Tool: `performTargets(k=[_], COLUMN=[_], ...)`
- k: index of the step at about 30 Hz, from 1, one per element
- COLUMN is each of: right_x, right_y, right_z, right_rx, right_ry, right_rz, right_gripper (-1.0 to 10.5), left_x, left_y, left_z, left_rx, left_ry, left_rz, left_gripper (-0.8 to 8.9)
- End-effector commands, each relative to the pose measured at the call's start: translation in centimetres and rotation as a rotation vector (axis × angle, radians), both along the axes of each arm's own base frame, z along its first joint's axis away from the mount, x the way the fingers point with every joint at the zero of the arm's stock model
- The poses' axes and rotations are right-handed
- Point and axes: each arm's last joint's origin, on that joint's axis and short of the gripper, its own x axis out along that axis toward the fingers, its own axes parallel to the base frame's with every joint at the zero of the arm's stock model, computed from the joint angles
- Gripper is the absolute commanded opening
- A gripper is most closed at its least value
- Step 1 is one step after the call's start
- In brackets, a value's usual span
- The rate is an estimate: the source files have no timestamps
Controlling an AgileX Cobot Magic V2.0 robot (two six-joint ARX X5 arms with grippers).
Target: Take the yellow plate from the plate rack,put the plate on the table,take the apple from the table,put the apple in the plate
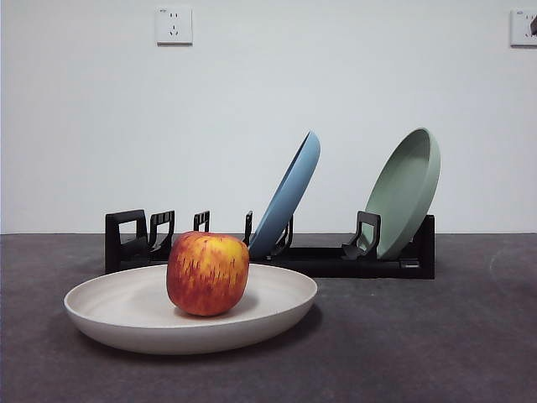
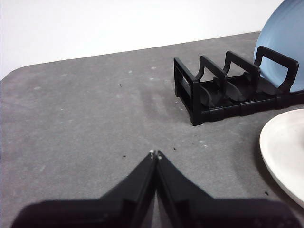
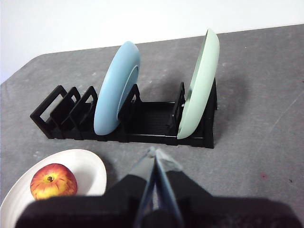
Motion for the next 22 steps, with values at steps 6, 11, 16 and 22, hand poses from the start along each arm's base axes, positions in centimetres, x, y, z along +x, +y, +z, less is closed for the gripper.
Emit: performTargets(k=[6, 11, 16, 22], right_x=[0.02, 0.02, 0.02, 0.02], right_y=[0.02, 0.02, 0.02, 0.02], right_z=[-0.25, -0.25, -0.25, -0.25], right_rx=[0.003, 0.003, 0.003, 0.003], right_ry=[0.004, 0.004, 0.004, 0.004], right_rz=[-0.004, -0.004, -0.004, -0.004], right_gripper=[0.0, 0.0, 0.0, 0.0], left_x=[0.06, 0.06, 0.06, 0.06], left_y=[0.03, 0.03, 0.03, 0.03], left_z=[-0.42, -0.42, -0.42, -0.42], left_rx=[-0.007, -0.007, -0.007, -0.007], left_ry=[0.011, 0.011, 0.011, 0.011], left_rz=[0.003, 0.003, 0.003, 0.003], left_gripper=[-0.02, -0.02, -0.02, -0.02])
